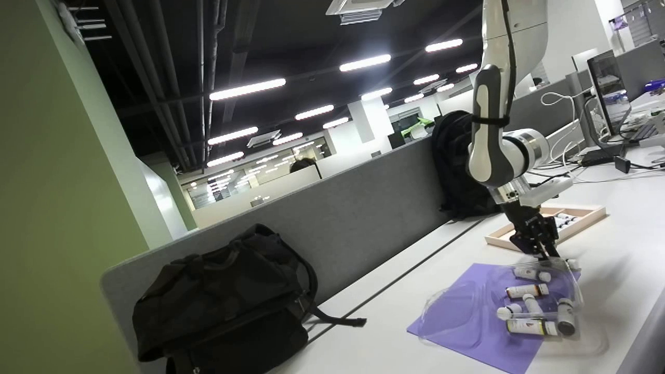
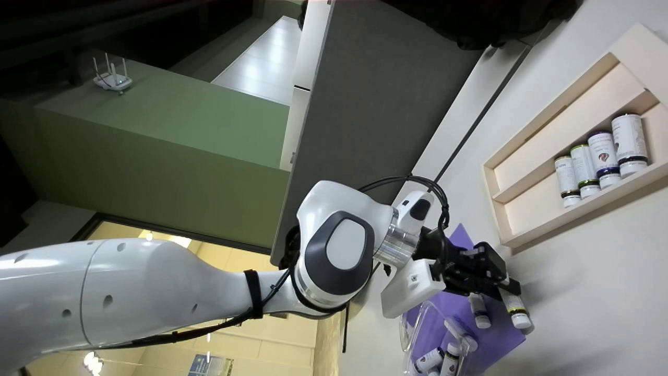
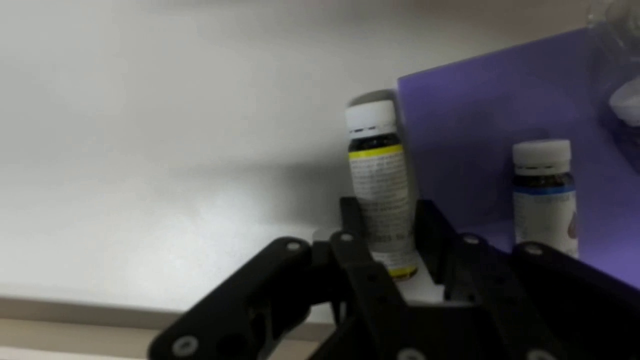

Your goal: Take the right bottle from the table and put it in the bottom compartment of the box

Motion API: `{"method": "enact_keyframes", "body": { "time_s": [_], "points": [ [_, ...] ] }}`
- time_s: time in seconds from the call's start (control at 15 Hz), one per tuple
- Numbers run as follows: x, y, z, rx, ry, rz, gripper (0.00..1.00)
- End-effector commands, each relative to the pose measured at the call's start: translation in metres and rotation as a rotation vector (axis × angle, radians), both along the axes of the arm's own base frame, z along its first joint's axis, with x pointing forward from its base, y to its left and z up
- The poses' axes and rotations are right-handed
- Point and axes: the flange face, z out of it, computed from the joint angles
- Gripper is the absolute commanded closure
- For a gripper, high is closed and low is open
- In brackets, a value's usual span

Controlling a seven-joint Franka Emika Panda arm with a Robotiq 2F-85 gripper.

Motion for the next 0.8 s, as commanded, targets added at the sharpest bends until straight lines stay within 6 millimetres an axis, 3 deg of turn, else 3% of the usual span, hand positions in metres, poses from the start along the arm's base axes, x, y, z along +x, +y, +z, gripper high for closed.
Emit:
{"method": "enact_keyframes", "body": {
  "time_s": [0.0, 0.2, 0.4, 0.47, 0.6, 0.73],
  "points": [
    [0.011, -0.016, 0.026, 0.009, 0.021, -0.038, 0.88],
    [0.022, -0.039, 0.055, -0.007, -0.001, -0.054, 0.89],
    [0.042, -0.074, 0.084, -0.026, -0.026, -0.064, 0.89],
    [0.031, -0.055, 0.065, -0.019, -0.026, -0.05, 0.64],
    [0.039, -0.072, 0.08, -0.023, -0.037, -0.061, 0.64],
    [0.04, -0.075, 0.081, -0.023, -0.036, -0.064, 0.64]
  ]
}}
